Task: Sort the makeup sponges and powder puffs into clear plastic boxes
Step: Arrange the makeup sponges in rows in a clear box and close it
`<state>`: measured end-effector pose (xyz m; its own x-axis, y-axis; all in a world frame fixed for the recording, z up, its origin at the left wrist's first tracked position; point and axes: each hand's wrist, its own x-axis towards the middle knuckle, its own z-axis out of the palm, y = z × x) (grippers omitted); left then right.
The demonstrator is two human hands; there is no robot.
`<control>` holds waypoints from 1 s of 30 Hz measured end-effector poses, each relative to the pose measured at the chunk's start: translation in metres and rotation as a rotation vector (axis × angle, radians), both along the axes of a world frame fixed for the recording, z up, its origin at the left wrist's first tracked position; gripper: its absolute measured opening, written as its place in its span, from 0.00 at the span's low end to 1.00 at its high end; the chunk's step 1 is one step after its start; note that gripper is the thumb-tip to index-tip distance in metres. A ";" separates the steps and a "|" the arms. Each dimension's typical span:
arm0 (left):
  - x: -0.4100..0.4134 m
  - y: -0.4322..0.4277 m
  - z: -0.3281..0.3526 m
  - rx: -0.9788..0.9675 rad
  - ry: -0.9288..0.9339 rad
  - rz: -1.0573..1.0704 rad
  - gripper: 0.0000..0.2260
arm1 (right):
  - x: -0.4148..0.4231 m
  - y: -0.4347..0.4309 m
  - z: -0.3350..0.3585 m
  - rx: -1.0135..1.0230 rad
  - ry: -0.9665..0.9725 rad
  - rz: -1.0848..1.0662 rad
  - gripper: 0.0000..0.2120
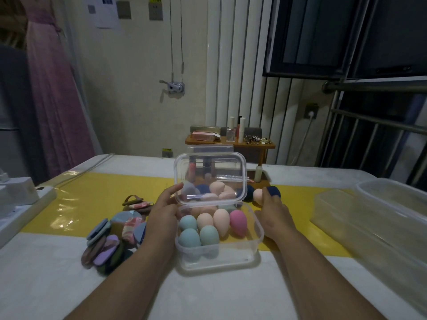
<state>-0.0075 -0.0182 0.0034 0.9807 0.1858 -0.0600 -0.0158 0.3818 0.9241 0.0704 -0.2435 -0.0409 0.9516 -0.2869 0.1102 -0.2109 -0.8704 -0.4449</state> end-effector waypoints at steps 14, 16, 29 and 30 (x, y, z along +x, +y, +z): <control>0.000 0.001 -0.003 -0.019 -0.009 -0.003 0.25 | -0.021 -0.004 0.015 0.443 -0.312 -0.107 0.11; 0.001 0.001 -0.003 -0.017 -0.008 -0.004 0.25 | -0.028 -0.001 0.026 0.491 -0.361 -0.075 0.08; 0.001 0.003 -0.003 -0.032 0.016 -0.015 0.25 | -0.065 0.021 0.058 0.368 -0.204 0.352 0.05; 0.000 0.003 -0.003 -0.032 0.013 -0.015 0.25 | -0.068 0.024 0.059 0.298 -0.164 0.368 0.04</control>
